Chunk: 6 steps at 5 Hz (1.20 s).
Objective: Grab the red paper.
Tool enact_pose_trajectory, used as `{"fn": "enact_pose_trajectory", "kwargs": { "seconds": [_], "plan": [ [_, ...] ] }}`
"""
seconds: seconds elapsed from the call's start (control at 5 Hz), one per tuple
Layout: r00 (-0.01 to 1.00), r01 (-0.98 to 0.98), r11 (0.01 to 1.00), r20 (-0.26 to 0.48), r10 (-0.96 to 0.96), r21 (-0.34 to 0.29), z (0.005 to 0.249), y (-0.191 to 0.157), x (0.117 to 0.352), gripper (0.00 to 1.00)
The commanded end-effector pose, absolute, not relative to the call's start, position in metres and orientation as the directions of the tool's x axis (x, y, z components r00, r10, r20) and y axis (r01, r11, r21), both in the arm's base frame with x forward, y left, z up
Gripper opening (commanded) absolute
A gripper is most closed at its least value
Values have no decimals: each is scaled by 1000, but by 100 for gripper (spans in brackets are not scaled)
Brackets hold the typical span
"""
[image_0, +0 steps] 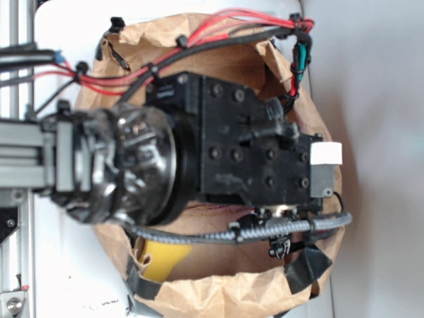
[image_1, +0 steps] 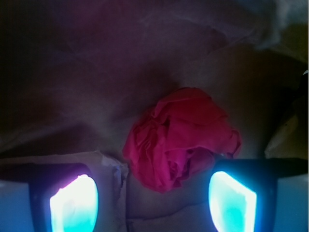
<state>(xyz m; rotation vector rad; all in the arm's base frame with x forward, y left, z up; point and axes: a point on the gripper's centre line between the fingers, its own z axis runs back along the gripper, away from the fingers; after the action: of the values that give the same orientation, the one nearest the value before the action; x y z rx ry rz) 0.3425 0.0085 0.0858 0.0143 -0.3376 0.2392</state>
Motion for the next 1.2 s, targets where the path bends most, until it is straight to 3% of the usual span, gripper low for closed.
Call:
{"fn": "enact_pose_trajectory", "kwargs": {
  "seconds": [0.0,0.6,1.0],
  "plan": [
    [888,-229,972,399,227,-45,110,11,356,100],
    [893,-214,975,393,219,-58,100,13,357,100],
    [877,-218,975,432,210,-33,86,20,361,100]
  ]
}}
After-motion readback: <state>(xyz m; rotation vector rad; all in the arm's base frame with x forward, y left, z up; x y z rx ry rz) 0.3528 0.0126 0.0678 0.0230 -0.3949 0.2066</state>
